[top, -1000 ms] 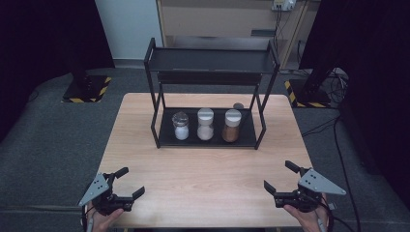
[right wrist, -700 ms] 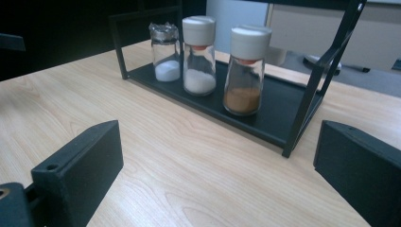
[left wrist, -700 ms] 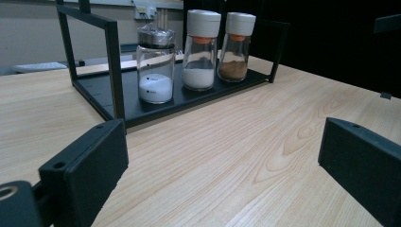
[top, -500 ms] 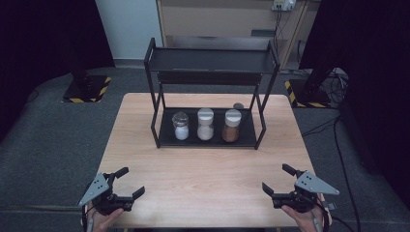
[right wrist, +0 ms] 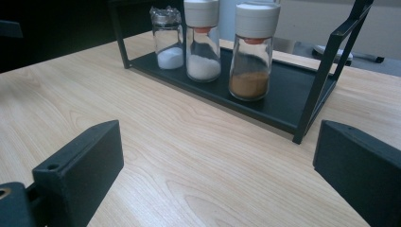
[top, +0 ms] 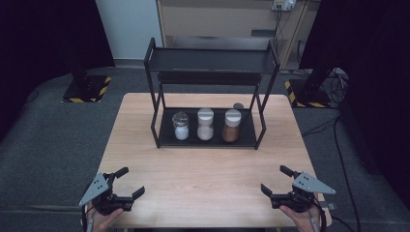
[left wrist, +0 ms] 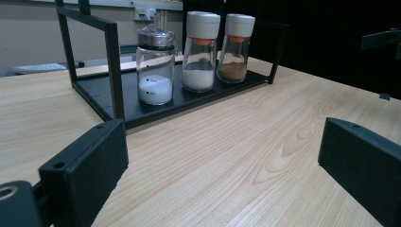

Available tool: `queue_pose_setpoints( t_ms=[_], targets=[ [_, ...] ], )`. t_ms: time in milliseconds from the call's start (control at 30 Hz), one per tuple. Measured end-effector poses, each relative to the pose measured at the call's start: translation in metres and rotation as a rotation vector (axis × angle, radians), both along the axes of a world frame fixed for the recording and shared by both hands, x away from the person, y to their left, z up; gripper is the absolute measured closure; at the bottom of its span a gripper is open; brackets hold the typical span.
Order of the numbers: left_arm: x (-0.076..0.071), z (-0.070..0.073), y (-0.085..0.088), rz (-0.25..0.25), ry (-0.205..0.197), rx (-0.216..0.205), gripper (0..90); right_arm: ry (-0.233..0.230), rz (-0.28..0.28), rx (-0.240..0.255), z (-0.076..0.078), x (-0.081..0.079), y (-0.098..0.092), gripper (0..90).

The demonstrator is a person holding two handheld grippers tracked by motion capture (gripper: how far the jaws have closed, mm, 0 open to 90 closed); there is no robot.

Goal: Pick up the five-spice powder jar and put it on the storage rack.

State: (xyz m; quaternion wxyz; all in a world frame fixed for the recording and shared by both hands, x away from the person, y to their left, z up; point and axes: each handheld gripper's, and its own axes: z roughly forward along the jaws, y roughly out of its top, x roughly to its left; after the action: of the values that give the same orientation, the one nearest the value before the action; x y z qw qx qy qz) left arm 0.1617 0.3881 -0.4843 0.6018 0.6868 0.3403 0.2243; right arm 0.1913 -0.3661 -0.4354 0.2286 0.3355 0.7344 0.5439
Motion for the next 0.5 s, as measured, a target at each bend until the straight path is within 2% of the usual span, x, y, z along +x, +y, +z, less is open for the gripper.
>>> queue_pose_setpoints(
  t_ms=[500],
  targets=[
    [0.0020,-0.0007,-0.0001,-0.016,-0.007,-0.004,1.5,0.005,0.006,-0.006,-0.0066,0.0033,-0.0017,3.4]
  ],
)
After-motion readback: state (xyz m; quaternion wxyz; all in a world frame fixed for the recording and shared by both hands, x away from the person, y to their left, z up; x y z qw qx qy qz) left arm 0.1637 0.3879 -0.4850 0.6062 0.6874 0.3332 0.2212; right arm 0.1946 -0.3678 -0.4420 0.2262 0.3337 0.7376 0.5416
